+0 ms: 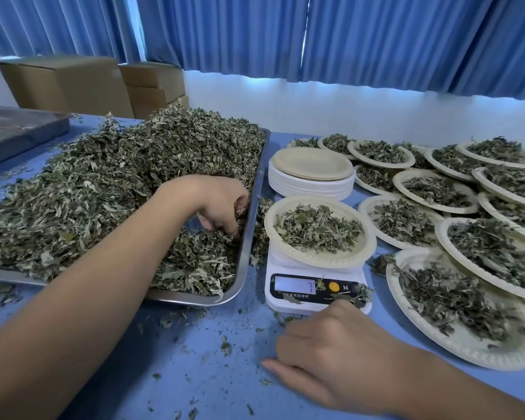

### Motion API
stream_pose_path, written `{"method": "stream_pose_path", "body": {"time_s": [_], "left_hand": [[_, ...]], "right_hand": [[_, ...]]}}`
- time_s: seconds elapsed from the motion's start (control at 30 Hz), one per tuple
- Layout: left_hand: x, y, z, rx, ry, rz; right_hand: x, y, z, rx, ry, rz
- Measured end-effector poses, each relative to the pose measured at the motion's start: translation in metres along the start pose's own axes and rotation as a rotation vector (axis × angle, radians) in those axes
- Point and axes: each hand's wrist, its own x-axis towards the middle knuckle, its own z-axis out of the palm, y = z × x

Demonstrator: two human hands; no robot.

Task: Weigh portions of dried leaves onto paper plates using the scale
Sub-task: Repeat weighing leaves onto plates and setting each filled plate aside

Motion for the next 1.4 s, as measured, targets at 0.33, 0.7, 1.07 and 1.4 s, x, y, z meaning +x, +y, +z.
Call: {"method": "stream_pose_path", "body": {"time_s": [0.33, 0.7, 1.07, 1.4], "left_hand": [[-0.014, 0.019, -0.014, 0.006, 0.477, 0.018], [-0.005, 0.055, 0.020, -0.007, 0.458, 0.216], [-0.002, 0.062, 0.026, -0.105, 0.550, 0.135], [0.008, 0.149, 0.012, -0.272, 0.638, 0.243]], "right_hand": [[-0.001, 0.002, 0.001, 0.061, 0.320, 0.062], [0.009, 0.064, -0.025, 0.104, 0.302, 0.615], [0.005, 0.113, -0.050, 0.038, 0.043, 1.073], [-0.055, 0.143, -0.109, 0.156, 0.243, 1.209]]}}
